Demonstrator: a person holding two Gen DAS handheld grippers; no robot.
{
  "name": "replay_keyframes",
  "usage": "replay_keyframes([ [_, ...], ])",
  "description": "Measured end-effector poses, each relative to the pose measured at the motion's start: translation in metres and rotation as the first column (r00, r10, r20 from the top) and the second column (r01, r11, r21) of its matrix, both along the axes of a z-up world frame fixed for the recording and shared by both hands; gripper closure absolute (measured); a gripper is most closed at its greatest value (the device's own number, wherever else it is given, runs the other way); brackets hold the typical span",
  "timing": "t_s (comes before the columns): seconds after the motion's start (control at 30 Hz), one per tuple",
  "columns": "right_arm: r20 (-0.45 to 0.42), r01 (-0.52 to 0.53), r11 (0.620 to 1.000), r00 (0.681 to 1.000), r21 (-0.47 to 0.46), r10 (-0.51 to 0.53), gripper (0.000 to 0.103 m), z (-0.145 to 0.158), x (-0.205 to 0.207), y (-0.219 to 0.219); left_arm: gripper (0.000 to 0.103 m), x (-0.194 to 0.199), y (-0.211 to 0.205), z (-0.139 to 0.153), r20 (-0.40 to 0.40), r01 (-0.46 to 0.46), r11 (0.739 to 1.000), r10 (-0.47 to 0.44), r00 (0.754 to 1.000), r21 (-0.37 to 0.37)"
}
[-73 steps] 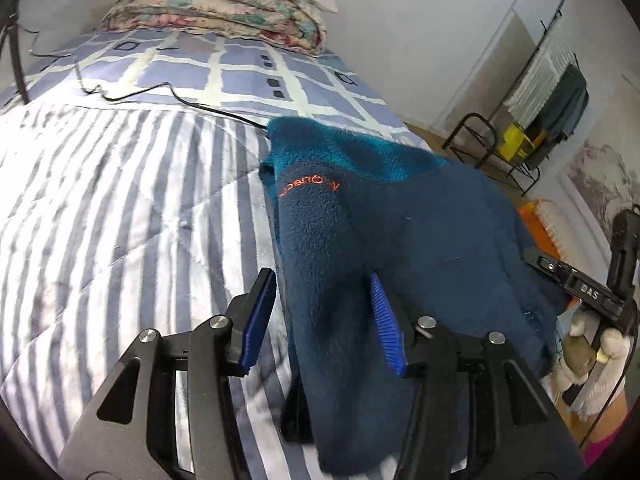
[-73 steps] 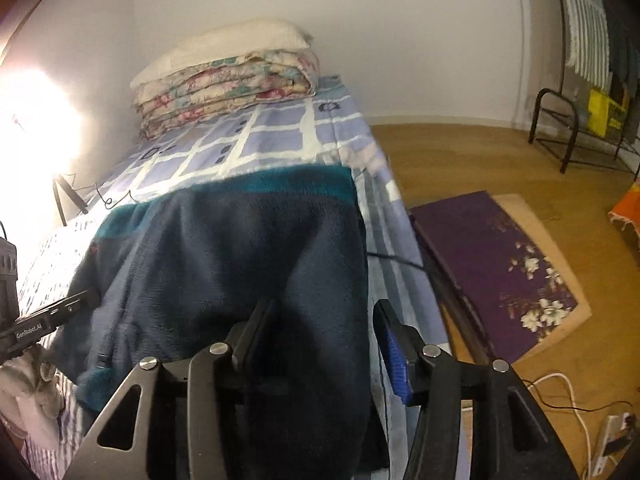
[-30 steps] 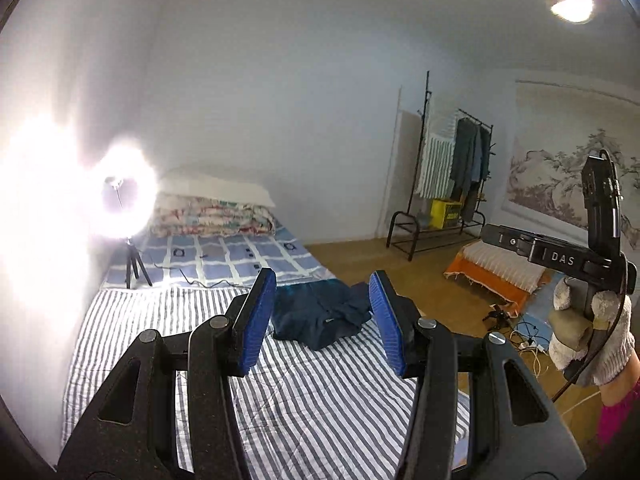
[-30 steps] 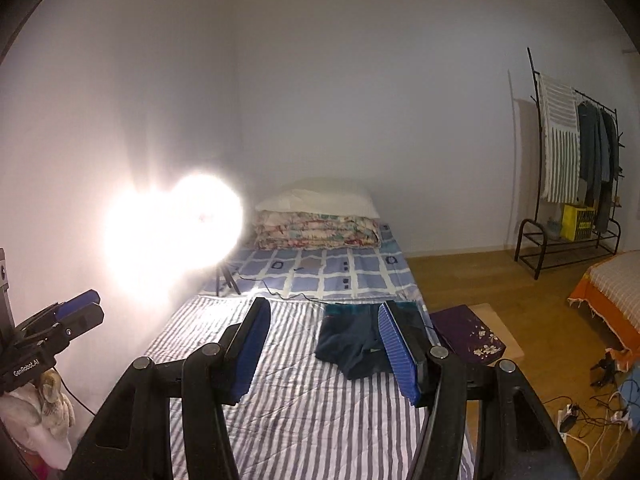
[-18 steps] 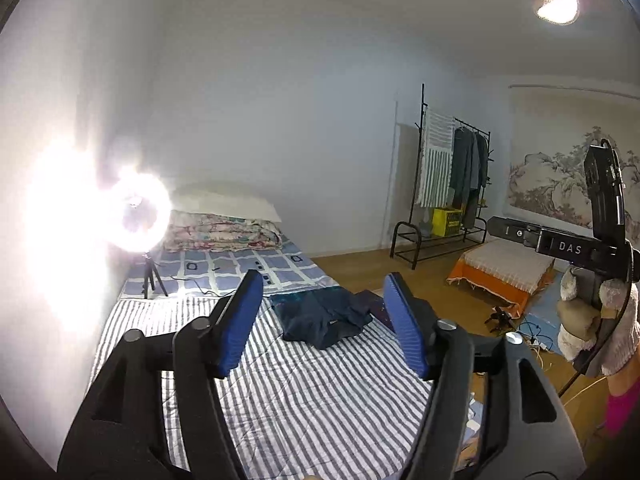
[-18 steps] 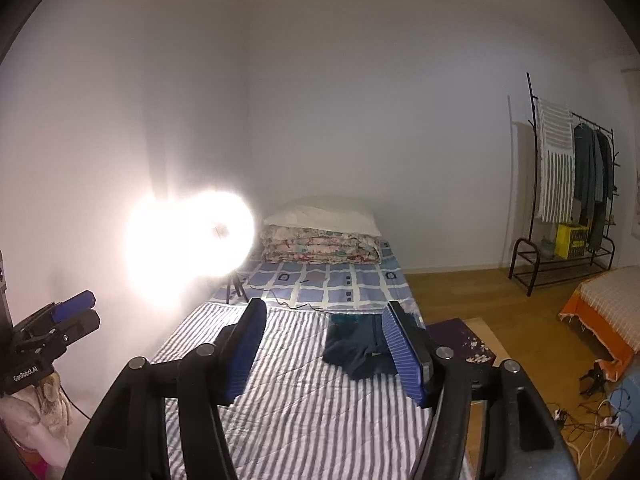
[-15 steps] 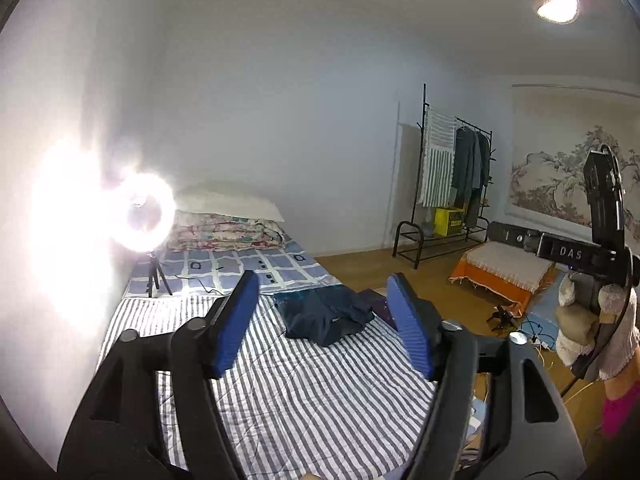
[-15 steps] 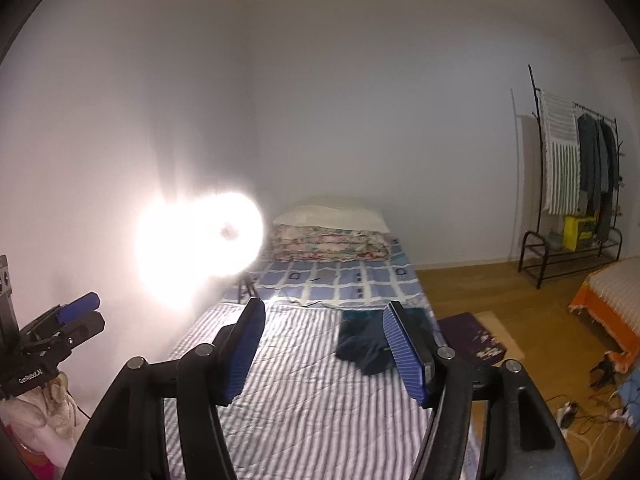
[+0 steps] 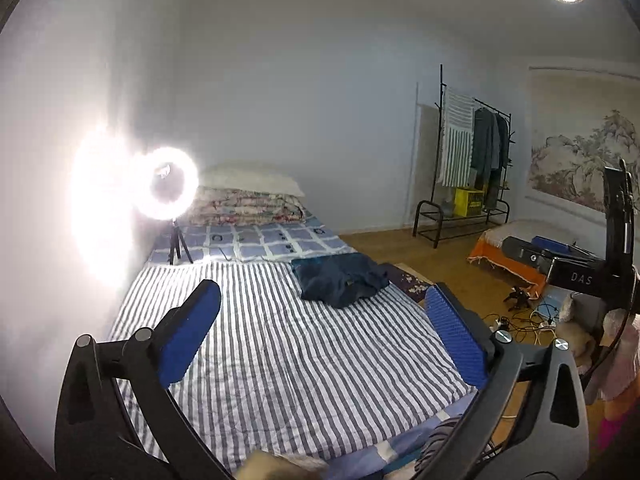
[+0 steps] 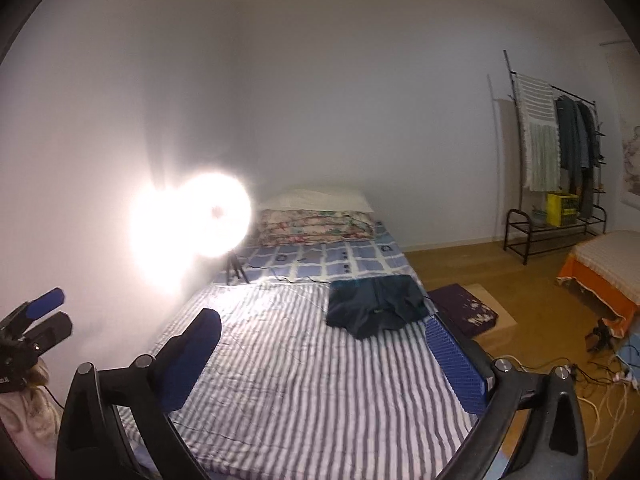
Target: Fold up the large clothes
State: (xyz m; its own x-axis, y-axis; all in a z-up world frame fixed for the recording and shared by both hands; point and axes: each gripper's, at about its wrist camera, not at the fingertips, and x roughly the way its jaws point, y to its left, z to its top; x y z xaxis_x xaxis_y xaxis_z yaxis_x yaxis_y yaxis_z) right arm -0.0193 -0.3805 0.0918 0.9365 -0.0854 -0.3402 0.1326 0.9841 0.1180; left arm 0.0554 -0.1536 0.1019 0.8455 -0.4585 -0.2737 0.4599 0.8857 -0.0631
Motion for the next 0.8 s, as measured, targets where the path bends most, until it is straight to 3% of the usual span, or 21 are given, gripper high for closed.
replay_keyframes([
  [0.23,-0.02,0.045,0.999,0.999,-0.002,-0.045,0.0,-0.013,-0.017,0.001,0.0,0.002,-0.011,-0.018,-0.016,-0.002,0.999,0.003,1.0,0.049],
  [0.8,-0.079,0.092,0.996,0.993,-0.005,-0.092,0.0,-0.032,-0.007,0.001,0.0,0.024,-0.019,-0.034,-0.076,0.016,0.999,-0.012,0.997,0.049],
])
